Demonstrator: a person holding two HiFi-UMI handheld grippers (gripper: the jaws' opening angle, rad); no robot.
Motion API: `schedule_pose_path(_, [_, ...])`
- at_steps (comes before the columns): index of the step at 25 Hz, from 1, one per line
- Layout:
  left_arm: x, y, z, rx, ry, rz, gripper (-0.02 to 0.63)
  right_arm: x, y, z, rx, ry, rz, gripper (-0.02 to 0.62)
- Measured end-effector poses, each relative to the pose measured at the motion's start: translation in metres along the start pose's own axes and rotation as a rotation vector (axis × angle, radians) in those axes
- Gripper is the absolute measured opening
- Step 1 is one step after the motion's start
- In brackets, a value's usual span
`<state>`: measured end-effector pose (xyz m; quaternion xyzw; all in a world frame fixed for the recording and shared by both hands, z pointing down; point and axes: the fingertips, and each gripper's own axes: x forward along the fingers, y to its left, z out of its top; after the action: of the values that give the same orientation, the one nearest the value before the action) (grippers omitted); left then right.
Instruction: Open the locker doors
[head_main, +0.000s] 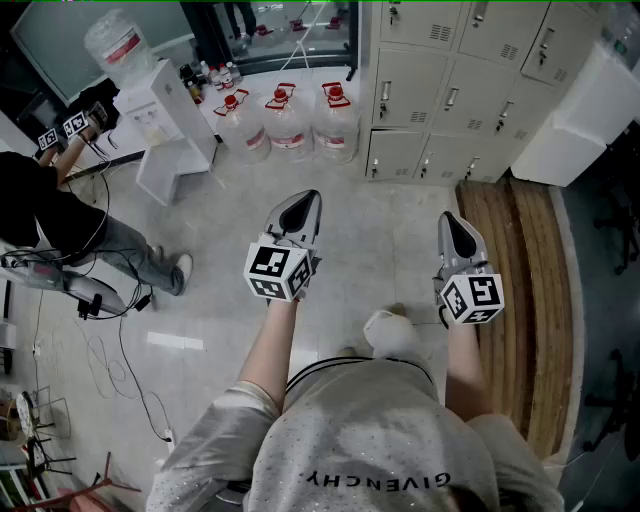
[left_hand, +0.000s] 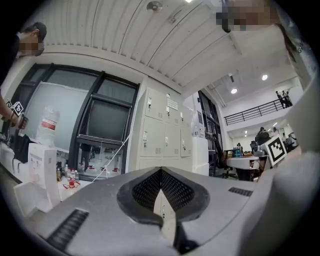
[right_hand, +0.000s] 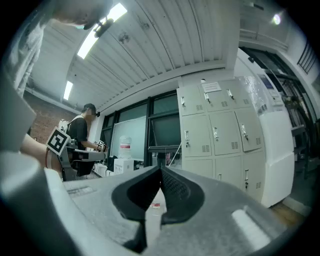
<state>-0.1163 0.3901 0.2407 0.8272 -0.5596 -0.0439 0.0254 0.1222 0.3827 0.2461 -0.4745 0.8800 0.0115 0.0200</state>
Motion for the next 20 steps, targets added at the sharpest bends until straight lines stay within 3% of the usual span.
schedule_pose_path(10, [-0.005, 0.017, -0.003, -0.014, 0.010, 0.005, -0.002, 0.011, 0.012, -0.007, -0.013, 0.027, 0.023, -0.005])
schedule_pose_path(20, [0.059, 0.064, -0.018, -0.039, 0.031, 0.026, -0.002, 0.083, -0.013, -0.020, 0.039, 0.009, 0.071, 0.002])
